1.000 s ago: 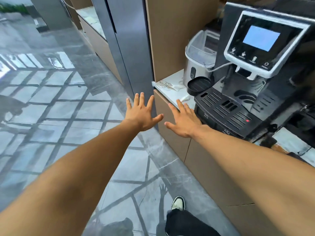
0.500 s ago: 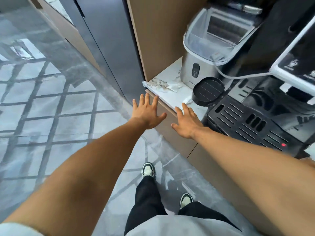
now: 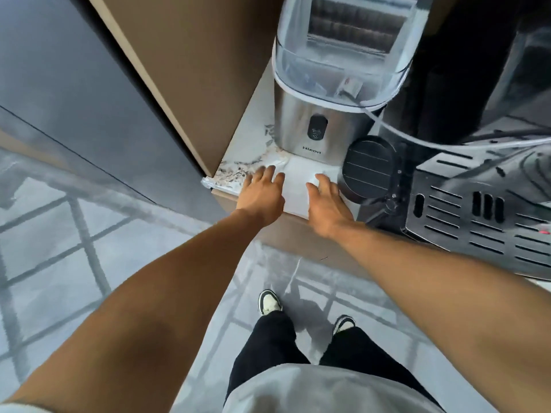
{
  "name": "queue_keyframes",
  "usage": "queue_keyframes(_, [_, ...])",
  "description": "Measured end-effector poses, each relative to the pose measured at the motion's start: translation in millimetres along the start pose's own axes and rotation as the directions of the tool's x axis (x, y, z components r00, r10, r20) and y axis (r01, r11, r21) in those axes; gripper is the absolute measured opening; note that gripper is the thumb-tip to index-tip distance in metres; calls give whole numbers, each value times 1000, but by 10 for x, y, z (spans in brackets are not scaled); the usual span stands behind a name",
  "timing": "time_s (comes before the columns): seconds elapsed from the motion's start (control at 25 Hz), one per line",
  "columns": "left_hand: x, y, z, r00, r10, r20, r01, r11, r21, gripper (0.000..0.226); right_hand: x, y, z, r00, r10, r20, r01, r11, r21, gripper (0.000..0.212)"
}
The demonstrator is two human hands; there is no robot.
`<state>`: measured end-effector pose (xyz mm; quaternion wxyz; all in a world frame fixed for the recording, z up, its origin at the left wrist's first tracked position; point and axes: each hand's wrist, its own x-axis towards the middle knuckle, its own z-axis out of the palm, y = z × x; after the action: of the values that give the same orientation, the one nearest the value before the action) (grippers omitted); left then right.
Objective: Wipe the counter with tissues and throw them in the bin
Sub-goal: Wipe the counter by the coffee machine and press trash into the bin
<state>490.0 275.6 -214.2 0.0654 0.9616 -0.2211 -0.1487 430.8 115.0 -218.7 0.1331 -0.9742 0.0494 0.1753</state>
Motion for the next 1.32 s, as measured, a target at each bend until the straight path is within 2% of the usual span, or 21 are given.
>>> queue_keyframes(0.12, [261,-76,0,997,82,-9,-81,995,63,55,157,-9,33,998,60,15,-59,998,-36,67])
queue_keyframes(0.28, [437,-110,76,993,119,9,-119,988,101,50,234,3,83,993,118,1,-118,993,-17,58])
queue_keyframes(0.48, [516,-109,127,989,145,-11,-144,987,64,40,273,-4,110,987,135,-91,-136,991,-2,50])
queue_keyframes(0.76, [461,-107,97,989,150,-4,-150,988,-28,38,224,-35,115,980,165,-110,-157,984,79,25])
queue_keyframes(1.04, [69,123,26,994,103,-35,-106,990,-94,38,-184,38,152,977,126,-171,-97,981,166,36])
queue_keyframes(1.16, [-183,379,23,994,98,-47,-102,991,-91,31,-511,199,191,976,125,-178,-89,976,199,34])
queue_keyframes(1.32, [-557,824,141,990,138,-23,-139,989,-48,28,-1108,539,303,971,171,-168,-106,935,339,25])
